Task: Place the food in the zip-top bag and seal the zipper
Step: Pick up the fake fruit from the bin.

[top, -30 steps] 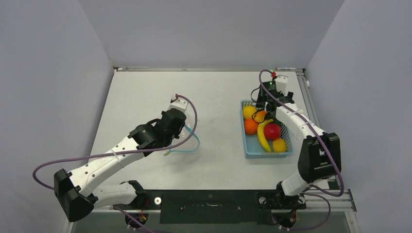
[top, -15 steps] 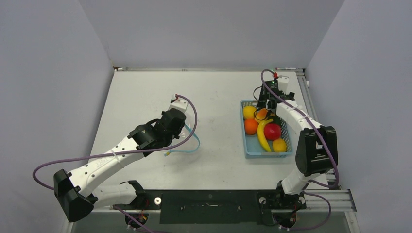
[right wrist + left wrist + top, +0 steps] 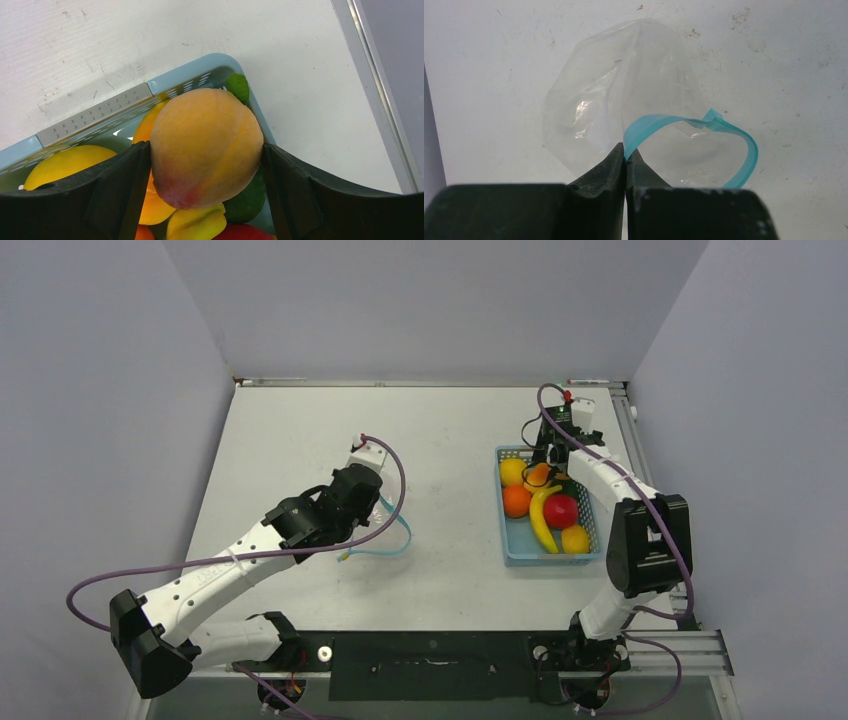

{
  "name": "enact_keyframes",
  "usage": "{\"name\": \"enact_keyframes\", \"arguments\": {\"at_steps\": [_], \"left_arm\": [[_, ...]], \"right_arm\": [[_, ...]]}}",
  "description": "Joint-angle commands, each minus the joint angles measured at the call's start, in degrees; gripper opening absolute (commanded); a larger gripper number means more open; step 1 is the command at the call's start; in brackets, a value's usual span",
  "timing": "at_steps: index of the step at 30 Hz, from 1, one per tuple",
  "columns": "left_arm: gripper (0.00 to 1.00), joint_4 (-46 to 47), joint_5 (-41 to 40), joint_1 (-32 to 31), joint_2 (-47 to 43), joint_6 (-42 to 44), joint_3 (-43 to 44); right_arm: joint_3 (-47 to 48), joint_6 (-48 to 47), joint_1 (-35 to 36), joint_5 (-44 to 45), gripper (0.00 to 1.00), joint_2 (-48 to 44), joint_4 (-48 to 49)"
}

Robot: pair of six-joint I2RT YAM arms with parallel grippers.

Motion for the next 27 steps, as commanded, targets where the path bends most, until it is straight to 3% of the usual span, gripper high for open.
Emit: {"name": "enact_keyframes", "arguments": {"at_steps": [1, 8, 12, 27], "left_arm": [[0.0, 2.4, 0.65, 0.35, -1.64, 0.26, 0.39], [0.0, 2.37, 0.69, 0.38, -1.35, 0.33, 0.35], [0.0, 2.36, 0.58, 0.35, -1.48, 0.35, 0.3], [0.0, 2.35, 0.03, 0.38, -1.33, 0.35, 0.14]], "right_arm": [[1.47, 0.74, -0.4, 0.1, 0.71, -0.63, 1.03], [0.5, 1.01, -0.4, 0.1, 0.39, -2.19, 0.94], [0.87, 1.2, -0.41, 0.13, 0.29, -3.67, 0.3], [2.01, 0.72, 3.28, -1.9, 0.27, -12.63, -1.34]]}}
